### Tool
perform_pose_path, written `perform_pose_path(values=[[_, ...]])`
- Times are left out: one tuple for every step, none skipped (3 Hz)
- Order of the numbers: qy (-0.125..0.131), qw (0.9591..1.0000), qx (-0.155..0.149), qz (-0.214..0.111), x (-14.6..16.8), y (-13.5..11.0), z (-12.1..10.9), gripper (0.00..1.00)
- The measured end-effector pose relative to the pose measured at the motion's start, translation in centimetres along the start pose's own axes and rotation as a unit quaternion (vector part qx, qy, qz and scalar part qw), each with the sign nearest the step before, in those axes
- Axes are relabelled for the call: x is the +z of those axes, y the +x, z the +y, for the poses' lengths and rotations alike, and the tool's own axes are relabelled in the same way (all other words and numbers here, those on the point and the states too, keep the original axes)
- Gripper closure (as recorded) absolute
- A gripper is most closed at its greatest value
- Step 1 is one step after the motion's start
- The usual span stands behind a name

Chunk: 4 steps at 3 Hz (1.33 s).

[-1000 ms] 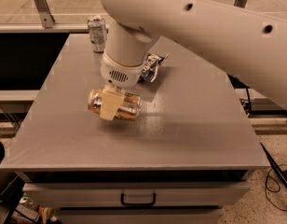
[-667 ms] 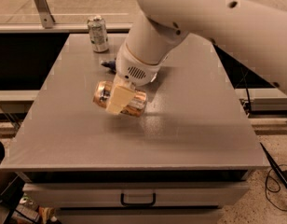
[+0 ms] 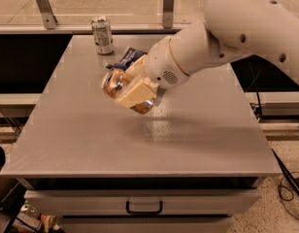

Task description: Place orange can upright

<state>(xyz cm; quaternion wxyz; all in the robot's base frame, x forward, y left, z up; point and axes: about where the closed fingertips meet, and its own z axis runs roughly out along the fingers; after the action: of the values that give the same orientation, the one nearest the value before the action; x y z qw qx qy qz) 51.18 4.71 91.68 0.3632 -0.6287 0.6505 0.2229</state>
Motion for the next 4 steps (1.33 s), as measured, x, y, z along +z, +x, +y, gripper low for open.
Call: perform_pose_path(values=[[0.012, 0.9971, 0.000, -0.075, -0.6, -0.5, -0.4, 1.00], [0.024, 0.9918, 0.007, -0.125, -0.7, -0.3, 0.3, 1.00], [0.037, 0.9853, 0.016, -0.166, -0.5, -0.1, 1.3, 1.00], [0.049, 0.9778, 0.022, -0.203, 0.0, -0.3, 2.2, 1.00]])
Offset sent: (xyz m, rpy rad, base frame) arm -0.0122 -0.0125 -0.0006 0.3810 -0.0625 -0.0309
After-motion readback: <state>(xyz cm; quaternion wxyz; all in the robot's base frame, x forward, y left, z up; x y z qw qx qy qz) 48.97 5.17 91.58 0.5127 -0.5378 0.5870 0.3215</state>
